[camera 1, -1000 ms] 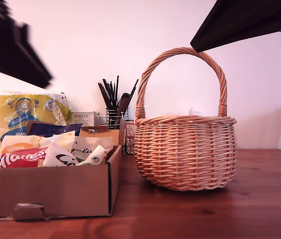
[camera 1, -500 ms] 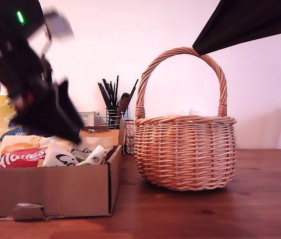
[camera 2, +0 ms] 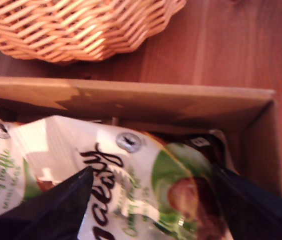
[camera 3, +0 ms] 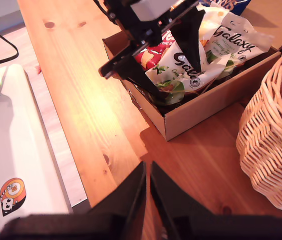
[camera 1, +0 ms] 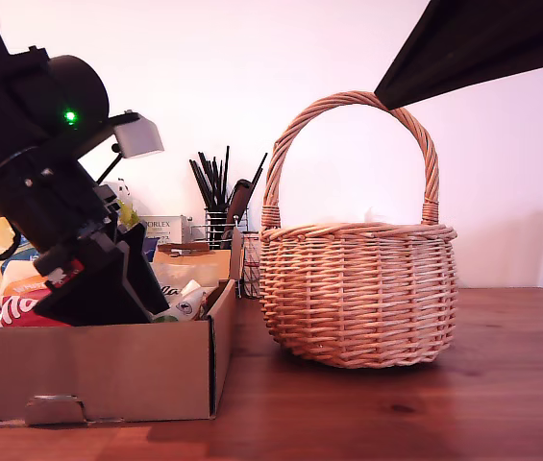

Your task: Move the bags of Easter eggs from the cardboard box on the left into the woven basket on the right side.

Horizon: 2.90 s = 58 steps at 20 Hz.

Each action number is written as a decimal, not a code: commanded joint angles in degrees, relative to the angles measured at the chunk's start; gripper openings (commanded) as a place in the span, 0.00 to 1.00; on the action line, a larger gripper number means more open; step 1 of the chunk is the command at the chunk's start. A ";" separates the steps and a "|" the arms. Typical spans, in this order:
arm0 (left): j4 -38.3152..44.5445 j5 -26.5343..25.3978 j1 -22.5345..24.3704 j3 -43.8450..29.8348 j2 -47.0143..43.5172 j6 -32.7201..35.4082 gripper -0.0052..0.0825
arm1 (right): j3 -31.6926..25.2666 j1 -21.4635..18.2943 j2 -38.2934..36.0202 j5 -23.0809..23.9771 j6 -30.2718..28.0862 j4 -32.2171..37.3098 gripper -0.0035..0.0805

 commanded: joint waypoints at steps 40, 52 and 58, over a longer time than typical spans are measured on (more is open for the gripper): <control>-26.25 -5.38 -1.07 19.34 -0.92 -1.79 0.20 | 0.68 -0.11 0.02 1.29 -0.15 0.09 0.03; -26.67 -6.95 0.87 19.32 -5.38 -6.56 0.59 | 0.68 -0.11 0.02 2.58 -0.31 0.02 0.03; -27.80 -7.39 0.74 18.51 -0.63 -10.75 0.93 | 0.68 -0.13 0.02 2.60 -1.22 0.94 0.03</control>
